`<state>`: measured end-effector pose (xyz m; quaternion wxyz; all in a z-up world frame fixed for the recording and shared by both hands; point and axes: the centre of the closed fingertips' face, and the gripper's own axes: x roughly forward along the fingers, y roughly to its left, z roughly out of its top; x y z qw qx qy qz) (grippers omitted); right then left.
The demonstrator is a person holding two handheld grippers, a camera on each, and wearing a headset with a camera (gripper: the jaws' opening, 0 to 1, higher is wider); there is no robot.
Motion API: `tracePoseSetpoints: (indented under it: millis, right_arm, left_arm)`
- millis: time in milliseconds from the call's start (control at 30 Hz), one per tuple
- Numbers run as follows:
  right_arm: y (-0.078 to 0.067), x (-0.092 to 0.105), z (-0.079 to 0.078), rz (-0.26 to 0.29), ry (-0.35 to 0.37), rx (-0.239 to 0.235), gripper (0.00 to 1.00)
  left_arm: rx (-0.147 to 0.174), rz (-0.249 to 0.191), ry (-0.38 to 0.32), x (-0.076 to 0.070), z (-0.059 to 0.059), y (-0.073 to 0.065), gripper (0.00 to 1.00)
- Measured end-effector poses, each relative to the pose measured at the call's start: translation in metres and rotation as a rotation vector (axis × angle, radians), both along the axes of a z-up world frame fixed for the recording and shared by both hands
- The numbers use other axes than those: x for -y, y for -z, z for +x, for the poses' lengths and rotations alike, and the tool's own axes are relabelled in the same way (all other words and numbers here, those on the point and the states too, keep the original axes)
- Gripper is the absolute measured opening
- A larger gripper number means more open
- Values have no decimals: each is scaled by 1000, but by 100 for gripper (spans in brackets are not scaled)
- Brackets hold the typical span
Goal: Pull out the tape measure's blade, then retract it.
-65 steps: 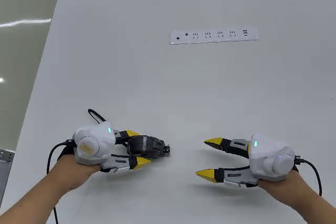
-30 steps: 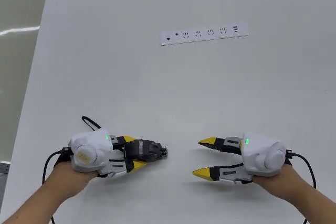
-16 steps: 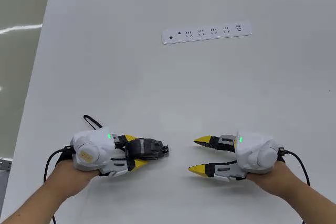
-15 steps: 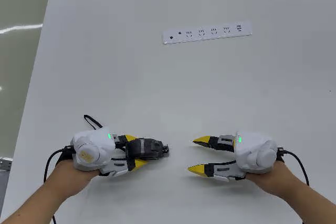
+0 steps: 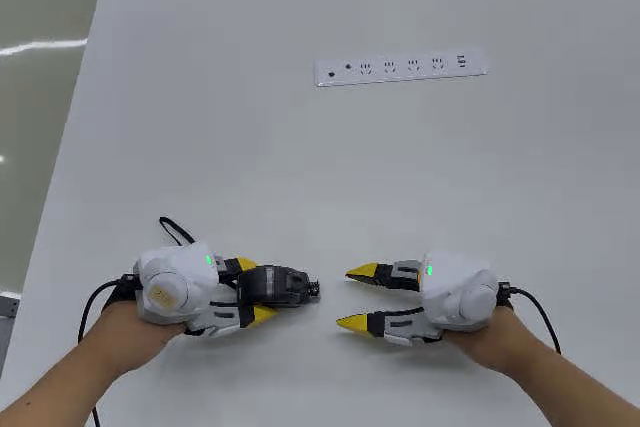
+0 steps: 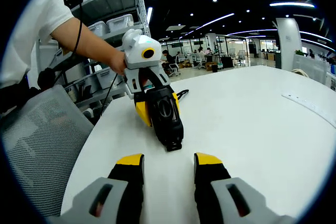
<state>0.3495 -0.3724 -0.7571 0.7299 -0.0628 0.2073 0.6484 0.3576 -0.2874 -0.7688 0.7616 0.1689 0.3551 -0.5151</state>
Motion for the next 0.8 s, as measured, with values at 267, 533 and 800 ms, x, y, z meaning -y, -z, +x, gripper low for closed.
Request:
tracePoseSetpoints:
  millis: [267, 533, 800]
  right_arm:
    - [3, -7, 2, -5, -29, 10, 36]
    - [5, -16, 4, -8, -61, 24, 34]
    - [9, -25, 4, -11, -85, 28, 32]
  left_arm:
    - [-7, 5, 10, 0, 0, 0, 33]
    - [-3, 11, 20, 0, 0, 1, 33]
    - [-5, 11, 22, -1, 0, 1, 33]
